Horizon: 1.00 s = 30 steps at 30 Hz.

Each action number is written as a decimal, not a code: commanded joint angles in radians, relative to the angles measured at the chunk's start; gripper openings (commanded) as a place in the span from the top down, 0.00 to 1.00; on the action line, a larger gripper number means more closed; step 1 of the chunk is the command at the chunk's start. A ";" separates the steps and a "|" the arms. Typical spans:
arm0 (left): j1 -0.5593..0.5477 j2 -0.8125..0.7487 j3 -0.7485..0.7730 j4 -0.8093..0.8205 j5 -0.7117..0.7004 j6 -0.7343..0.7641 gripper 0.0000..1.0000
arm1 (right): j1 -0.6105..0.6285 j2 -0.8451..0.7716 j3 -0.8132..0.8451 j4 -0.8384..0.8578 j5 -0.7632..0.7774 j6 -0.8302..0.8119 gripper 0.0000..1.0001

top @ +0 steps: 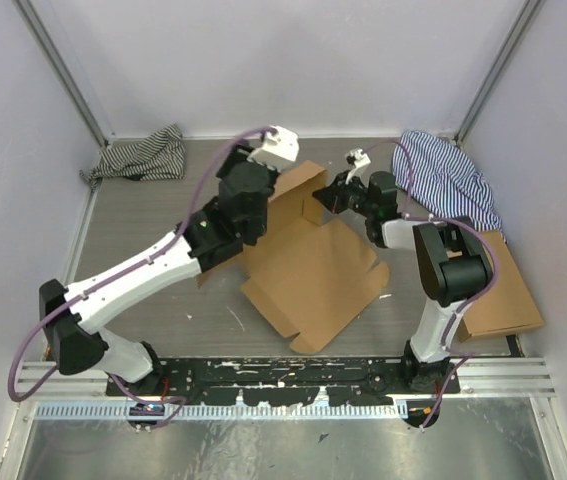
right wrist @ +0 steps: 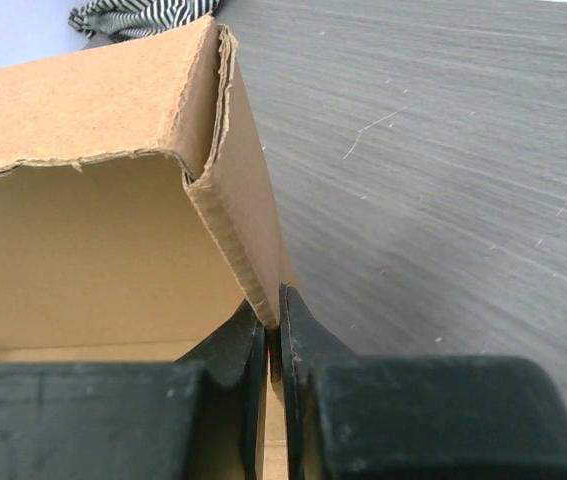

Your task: Fold the paper box

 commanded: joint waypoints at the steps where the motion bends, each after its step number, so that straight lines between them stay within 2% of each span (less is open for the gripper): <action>1: 0.100 -0.031 0.017 -0.006 -0.035 -0.135 0.41 | 0.040 -0.152 -0.061 -0.055 0.032 -0.045 0.99; 7: 0.219 -0.099 -0.009 -0.148 0.018 -0.322 0.42 | 0.063 -0.284 -0.088 -0.246 0.087 -0.062 0.99; 11: 0.314 -0.248 -0.140 -0.196 0.120 -0.490 0.43 | 0.064 -0.358 -0.085 -0.369 0.171 -0.068 0.99; 14: 0.392 -0.369 -0.287 -0.139 0.295 -0.568 0.44 | 0.063 -0.400 -0.076 -0.441 0.231 -0.077 0.99; 17: 0.417 -0.452 -0.415 -0.030 0.381 -0.575 0.42 | 0.060 -0.428 -0.073 -0.495 0.270 -0.086 0.99; 20: 0.436 -0.475 -0.470 0.001 0.391 -0.591 0.41 | 0.046 -0.446 -0.080 -0.526 0.307 -0.056 0.99; 25: 0.477 -0.418 -0.482 -0.090 0.391 -0.658 0.43 | 0.037 -0.527 -0.099 -0.599 0.351 -0.021 0.99; 30: 0.508 -0.469 -0.608 -0.012 0.284 -0.701 0.44 | 0.032 -0.630 -0.126 -0.676 0.426 -0.031 0.99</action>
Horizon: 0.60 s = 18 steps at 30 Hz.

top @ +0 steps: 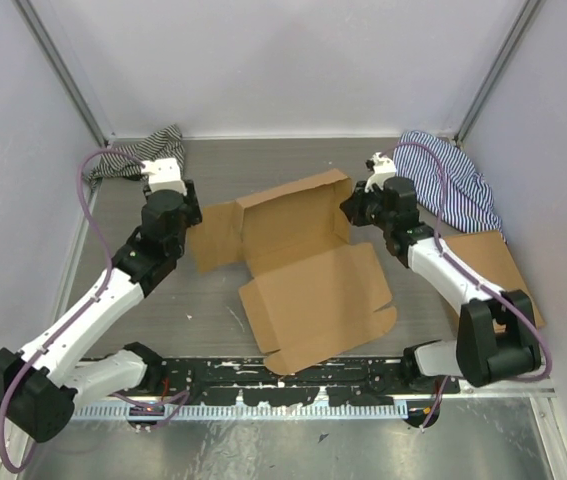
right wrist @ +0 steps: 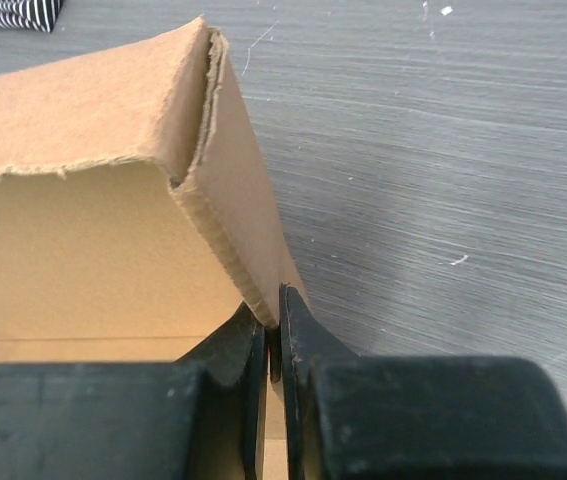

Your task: Fold the paper box

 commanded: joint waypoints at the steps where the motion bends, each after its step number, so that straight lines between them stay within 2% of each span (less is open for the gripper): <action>1: 0.050 -0.068 -0.107 0.064 -0.085 -0.096 0.43 | -0.009 -0.127 -0.031 -0.024 0.075 0.021 0.99; 6: 0.197 -0.146 -0.205 0.134 0.133 -0.252 0.44 | -0.044 -0.183 -0.078 -0.023 0.065 0.046 0.99; 11: 0.237 -0.229 -0.303 0.229 0.245 -0.266 0.42 | -0.108 -0.202 -0.069 -0.045 0.008 0.068 0.99; 14: 0.258 -0.209 -0.326 0.282 0.350 -0.271 0.41 | -0.140 -0.204 -0.056 -0.045 -0.053 0.084 0.99; 18: 0.265 -0.115 -0.331 0.408 0.557 -0.299 0.41 | -0.140 -0.215 -0.046 -0.048 -0.090 0.087 0.99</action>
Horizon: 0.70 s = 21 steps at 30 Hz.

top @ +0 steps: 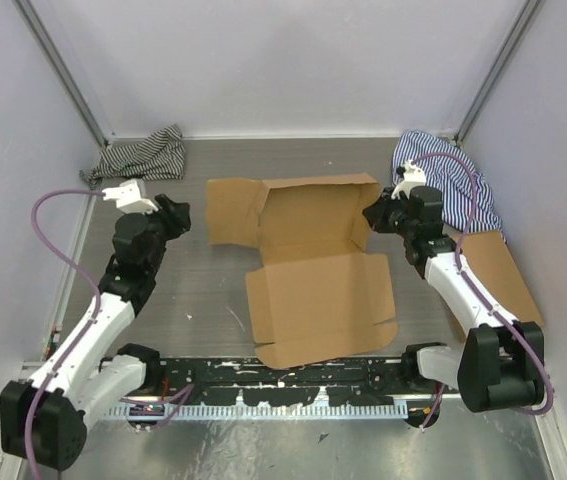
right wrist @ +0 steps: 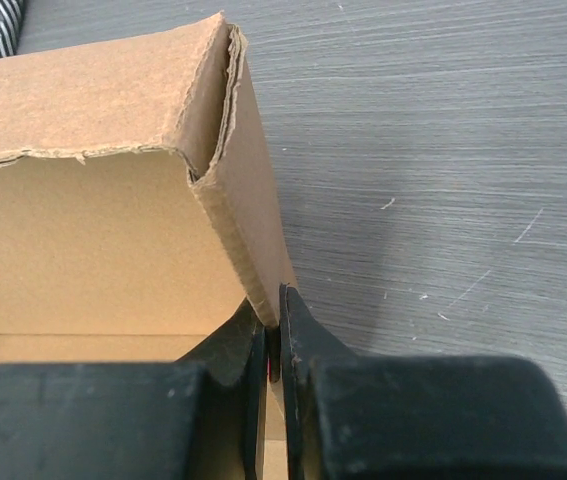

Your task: Fold the paper box

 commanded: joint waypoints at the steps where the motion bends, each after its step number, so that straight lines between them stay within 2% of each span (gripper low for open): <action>1: 0.010 0.103 -0.001 0.191 0.267 -0.041 0.42 | 0.001 -0.059 0.042 0.039 -0.087 0.036 0.99; 5: 0.010 0.193 0.002 0.285 0.362 -0.062 0.43 | -0.003 -0.079 0.060 0.004 -0.103 0.023 0.99; 12: 0.040 0.167 -0.001 0.334 0.395 -0.064 0.43 | -0.014 -0.089 0.079 -0.033 -0.110 0.016 0.99; 18: 0.046 0.211 -0.004 0.411 0.680 -0.173 0.45 | -0.015 -0.059 0.089 -0.029 -0.107 0.032 0.99; 21: 0.047 0.225 -0.041 0.477 0.776 -0.246 0.46 | -0.014 -0.037 0.099 -0.031 -0.092 0.036 0.99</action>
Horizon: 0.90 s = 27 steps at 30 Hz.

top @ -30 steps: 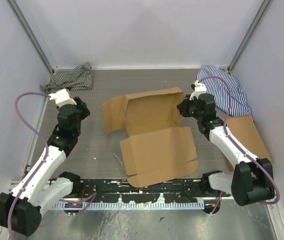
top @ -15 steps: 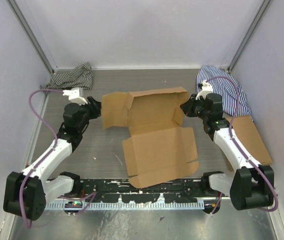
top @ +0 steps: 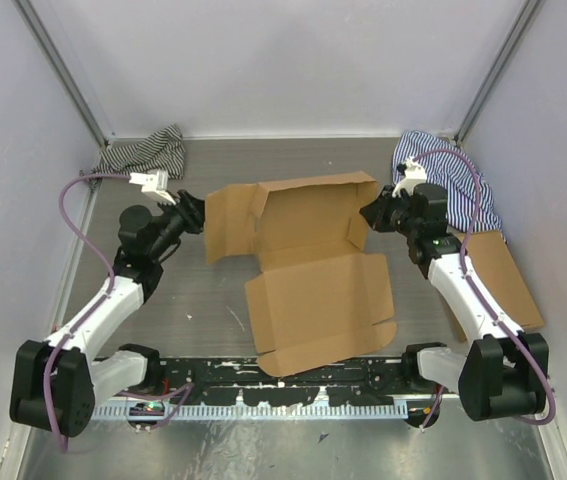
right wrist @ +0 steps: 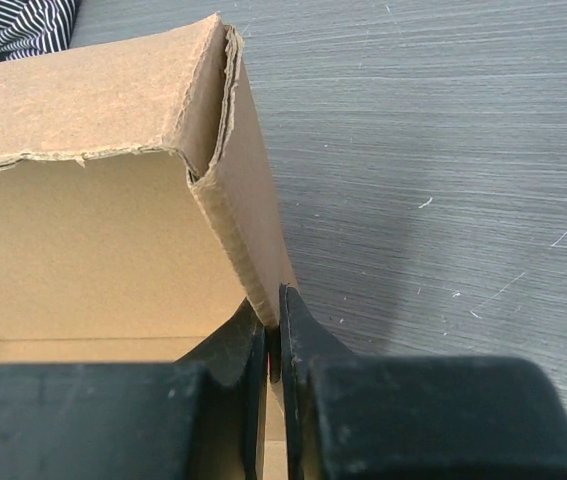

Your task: Fold the paper box

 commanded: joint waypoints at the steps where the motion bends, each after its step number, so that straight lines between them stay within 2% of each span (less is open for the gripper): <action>1: 0.001 0.014 -0.044 0.134 0.220 -0.115 0.47 | -0.004 0.027 0.068 0.037 -0.002 0.026 0.99; 14: 0.001 -0.168 -0.118 0.025 0.262 -0.162 0.47 | -0.004 0.106 0.079 0.029 0.039 0.025 0.99; 27: -0.052 -0.001 -0.105 0.181 0.307 -0.216 0.48 | -0.003 0.106 0.067 0.042 -0.001 0.025 0.99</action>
